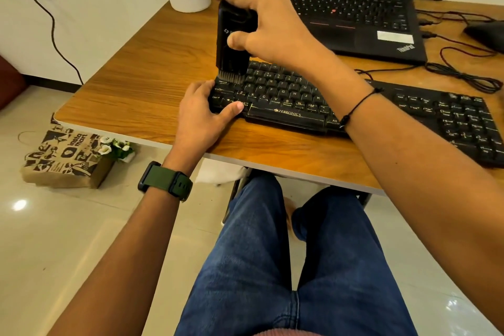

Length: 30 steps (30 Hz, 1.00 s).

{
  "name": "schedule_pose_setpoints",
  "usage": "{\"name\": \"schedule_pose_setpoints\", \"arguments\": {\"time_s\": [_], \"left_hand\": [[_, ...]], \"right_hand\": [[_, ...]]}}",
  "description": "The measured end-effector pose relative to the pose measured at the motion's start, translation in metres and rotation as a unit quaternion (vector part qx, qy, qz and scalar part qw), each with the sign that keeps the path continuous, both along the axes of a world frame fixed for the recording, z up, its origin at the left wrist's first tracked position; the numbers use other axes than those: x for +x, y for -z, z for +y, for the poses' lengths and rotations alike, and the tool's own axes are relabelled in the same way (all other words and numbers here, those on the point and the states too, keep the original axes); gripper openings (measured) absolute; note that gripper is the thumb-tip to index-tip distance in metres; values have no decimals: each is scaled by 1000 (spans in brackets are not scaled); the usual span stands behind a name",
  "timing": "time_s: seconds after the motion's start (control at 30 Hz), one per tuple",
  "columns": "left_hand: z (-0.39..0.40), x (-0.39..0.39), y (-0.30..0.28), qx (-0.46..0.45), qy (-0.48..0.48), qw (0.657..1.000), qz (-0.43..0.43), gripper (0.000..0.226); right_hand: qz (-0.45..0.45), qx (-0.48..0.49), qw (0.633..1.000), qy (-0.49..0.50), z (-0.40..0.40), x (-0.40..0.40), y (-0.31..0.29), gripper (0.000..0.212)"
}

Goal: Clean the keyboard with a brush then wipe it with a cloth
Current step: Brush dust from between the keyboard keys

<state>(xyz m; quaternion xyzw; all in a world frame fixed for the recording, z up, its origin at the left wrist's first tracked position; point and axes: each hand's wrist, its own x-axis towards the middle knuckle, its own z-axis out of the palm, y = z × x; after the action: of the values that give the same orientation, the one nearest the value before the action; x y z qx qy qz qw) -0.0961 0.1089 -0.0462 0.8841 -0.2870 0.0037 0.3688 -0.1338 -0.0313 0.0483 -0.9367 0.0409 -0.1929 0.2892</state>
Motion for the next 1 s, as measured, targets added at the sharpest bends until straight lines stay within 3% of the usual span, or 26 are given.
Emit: {"name": "schedule_pose_setpoints", "arguments": {"time_s": [0.4,0.63,0.77,1.0], "left_hand": [[0,0,2,-8,0,1000,-3,69],[1,0,2,-11,-19,1000,0,67],[1,2,3,-6,-27,1000,8,70],[1,2,4,-10,-28,1000,9,68]], "right_hand": [[97,-29,995,-11,-29,-25,-4,60],[33,-46,998,-18,-4,5,-17,62],[53,-88,994,-37,9,23,-6,62],[98,-59,993,-41,-13,2,-5,63]]}}
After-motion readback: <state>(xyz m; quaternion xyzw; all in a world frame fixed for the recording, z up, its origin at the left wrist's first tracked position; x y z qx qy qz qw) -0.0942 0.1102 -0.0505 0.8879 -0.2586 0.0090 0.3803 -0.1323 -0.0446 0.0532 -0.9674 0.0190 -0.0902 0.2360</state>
